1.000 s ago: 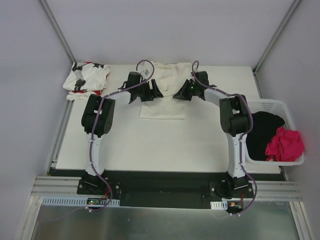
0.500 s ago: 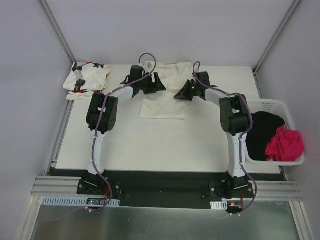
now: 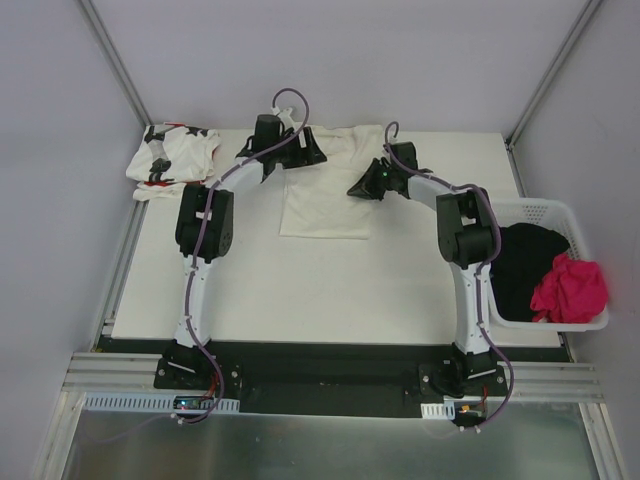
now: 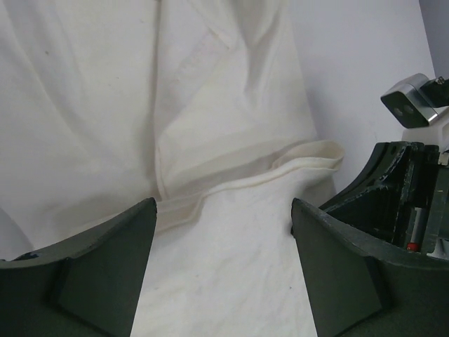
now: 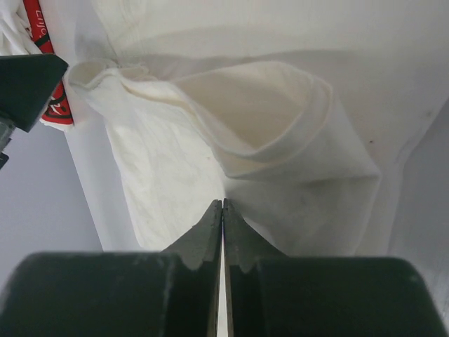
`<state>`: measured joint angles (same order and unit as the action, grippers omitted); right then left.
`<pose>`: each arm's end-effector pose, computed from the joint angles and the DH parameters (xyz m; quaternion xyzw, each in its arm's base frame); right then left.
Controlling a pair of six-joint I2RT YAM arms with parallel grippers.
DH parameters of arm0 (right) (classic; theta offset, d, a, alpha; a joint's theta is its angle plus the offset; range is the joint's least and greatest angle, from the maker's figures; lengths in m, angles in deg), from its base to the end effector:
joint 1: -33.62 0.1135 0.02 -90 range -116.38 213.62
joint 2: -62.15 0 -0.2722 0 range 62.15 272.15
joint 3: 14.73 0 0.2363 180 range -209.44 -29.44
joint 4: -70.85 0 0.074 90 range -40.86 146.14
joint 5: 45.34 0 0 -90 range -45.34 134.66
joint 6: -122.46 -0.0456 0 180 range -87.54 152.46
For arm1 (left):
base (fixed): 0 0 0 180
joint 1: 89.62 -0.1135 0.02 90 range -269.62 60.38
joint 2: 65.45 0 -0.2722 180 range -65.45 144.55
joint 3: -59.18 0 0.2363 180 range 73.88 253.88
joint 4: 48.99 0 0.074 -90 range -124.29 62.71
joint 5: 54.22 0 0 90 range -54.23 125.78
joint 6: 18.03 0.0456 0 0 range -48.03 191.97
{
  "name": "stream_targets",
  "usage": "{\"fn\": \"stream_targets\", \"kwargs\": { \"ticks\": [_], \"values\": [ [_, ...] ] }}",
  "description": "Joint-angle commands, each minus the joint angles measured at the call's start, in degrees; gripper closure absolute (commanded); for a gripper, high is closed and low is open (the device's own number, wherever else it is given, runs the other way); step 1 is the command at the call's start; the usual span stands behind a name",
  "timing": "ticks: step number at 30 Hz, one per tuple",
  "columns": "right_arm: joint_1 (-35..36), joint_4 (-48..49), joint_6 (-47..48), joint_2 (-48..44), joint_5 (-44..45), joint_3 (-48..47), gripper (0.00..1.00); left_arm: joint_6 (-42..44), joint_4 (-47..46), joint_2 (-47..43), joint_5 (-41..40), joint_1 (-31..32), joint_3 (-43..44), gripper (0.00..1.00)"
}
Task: Fold and stack the t-shirts
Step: Fold the folded rectangular tshirt in 1/3 of the way
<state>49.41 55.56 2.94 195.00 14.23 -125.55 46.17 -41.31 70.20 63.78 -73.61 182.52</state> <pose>0.4886 0.1622 0.1557 -0.0122 0.8725 0.3820 0.3045 0.5255 -0.1731 0.2143 0.0705 0.8037 -0.3837 0.4493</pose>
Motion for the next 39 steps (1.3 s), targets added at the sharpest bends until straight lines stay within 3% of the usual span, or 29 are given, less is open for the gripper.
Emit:
{"fn": "stream_targets", "kwargs": {
  "ticks": [1,7,15,20,31,34,39],
  "values": [
    [-0.94,-1.44,0.78,2.05,0.11,-4.95,0.95,4.79,0.43,-1.88,-1.29,-1.59,3.77,0.23],
    [-3.31,-2.5,0.43,4.87,0.73,-7.59,0.94,3.92,-0.88,-9.08,1.08,-2.04,-3.51,0.23],
    [-5.77,-2.41,0.6,5.75,0.73,-7.16,0.94,-2.76,-12.48,-19.54,4.16,-1.16,-24.86,0.24],
    [-7.44,-2.41,1.74,0.31,-0.24,-4.7,0.91,-1.18,-11.78,-23.5,2.67,-0.72,-31.99,0.24],
    [-11.75,-4.25,7.98,-18.84,0.81,14.96,0.75,2.86,-9.94,-35.28,-0.41,-0.63,-48.86,0.22],
    [-11.57,-2.59,8.25,-22.37,1.17,20.16,0.62,4.17,-9.85,-35.37,-0.15,-0.63,-50.1,0.21],
    [-10.52,-1.18,8.6,-24.57,-0.06,27.99,0.56,6.2,-8.88,-35.37,0.64,-0.63,-51.51,0.2]
  ]
}}
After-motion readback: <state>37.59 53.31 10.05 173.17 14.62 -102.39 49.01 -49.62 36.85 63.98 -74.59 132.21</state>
